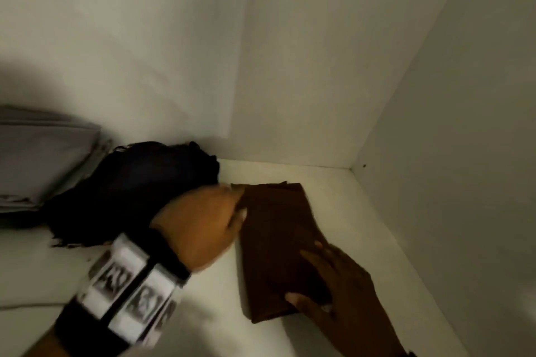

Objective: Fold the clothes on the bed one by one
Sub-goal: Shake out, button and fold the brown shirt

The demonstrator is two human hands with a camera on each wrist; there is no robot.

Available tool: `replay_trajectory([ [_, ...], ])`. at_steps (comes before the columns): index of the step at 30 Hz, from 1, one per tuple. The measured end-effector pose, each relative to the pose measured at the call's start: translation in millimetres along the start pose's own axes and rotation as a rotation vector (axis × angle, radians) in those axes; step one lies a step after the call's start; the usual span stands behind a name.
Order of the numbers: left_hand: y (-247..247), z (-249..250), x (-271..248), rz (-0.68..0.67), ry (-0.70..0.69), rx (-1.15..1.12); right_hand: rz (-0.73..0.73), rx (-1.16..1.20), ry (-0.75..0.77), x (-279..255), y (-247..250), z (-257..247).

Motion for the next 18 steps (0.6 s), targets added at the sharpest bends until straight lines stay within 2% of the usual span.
replay_trajectory([
  [1,-10.8,-0.8,-30.7,-0.036,0.05,-0.015,-0.156,-0.098,-0.011,6.2,-11.1,4.6],
  [2,-20.8,-4.0,-59.9,-0.132,0.122,-0.006,-0.272,-0.142,-0.005,11.8,-24.8,4.9],
  [5,-64.6,-8.4,-116.7,-0.404,0.248,-0.018,-0.376,-0.105,-0.007,23.4,-38.5,6.0],
  [7,-81.6,-10.3,-131.7,-0.446,0.241,0.008,-0.391,-0.122,0.005,29.9,-34.2,4.3],
  [8,-89.9,-24.7,-157.1,-0.486,0.298,0.047,-0.407,-0.128,0.018,32.4,-42.6,-4.7],
  [10,-113.6,-36.9,-173.5,-0.351,0.254,0.081,-0.422,-0.135,0.019,46.4,-41.1,-7.9],
  [12,-133.5,-40.4,-186.5,-0.372,0.188,0.07,-0.473,-0.11,0.019,64.4,-44.3,-17.7],
  [15,-134.2,-33.0,-191.3,-0.256,0.131,0.101,-0.485,-0.089,0.007,97.1,-48.0,-32.1],
  [18,-133.8,-26.6,-194.3,-0.16,0.139,0.081,-0.423,-0.085,-0.011,122.1,-57.4,-41.7],
])
Point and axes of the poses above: each hand's wrist, its own x-axis towards the middle knuckle, its own y-axis out of the back of the hand, z = x × y, the point moved 5 cm from there along x, towards the middle knuckle, and after that the axes turned 1 degree about z, right-handed, at the moved point
